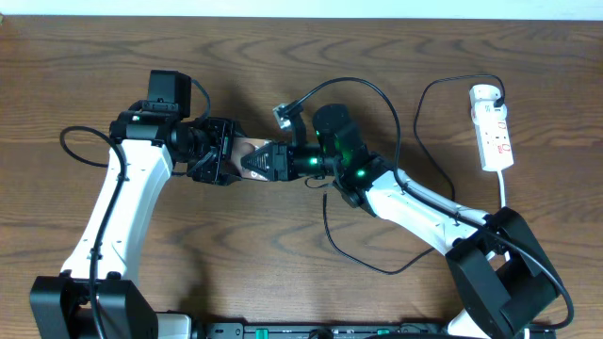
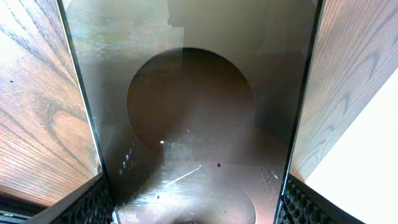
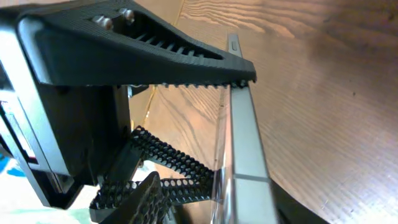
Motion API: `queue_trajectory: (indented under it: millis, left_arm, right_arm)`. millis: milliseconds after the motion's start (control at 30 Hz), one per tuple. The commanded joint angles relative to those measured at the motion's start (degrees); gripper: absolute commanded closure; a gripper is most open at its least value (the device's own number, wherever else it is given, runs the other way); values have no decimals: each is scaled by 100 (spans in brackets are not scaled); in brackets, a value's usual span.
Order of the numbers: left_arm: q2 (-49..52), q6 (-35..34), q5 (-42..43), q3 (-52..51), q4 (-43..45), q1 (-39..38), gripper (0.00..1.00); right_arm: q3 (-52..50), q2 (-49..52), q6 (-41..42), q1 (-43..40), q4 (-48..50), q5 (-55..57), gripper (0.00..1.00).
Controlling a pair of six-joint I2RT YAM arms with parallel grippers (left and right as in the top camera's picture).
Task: Plug charger to phone and switch on socket
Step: 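Grasp the phone's edge with the right gripper beside the left gripper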
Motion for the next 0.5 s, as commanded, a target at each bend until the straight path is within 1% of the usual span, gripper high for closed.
queue_trajectory:
  millis: [0, 267, 467]
  left_arm:
    - [-120, 28, 101, 168, 26, -17, 93]
    - [-120, 31, 101, 168, 24, -17, 93]
    - [-120, 31, 101, 168, 22, -31, 93]
  right_arm:
    - [81, 11, 632, 35, 0, 20, 61]
    - [81, 11, 627, 131, 0, 76, 62]
    - [81, 11, 588, 260, -4, 282, 68]
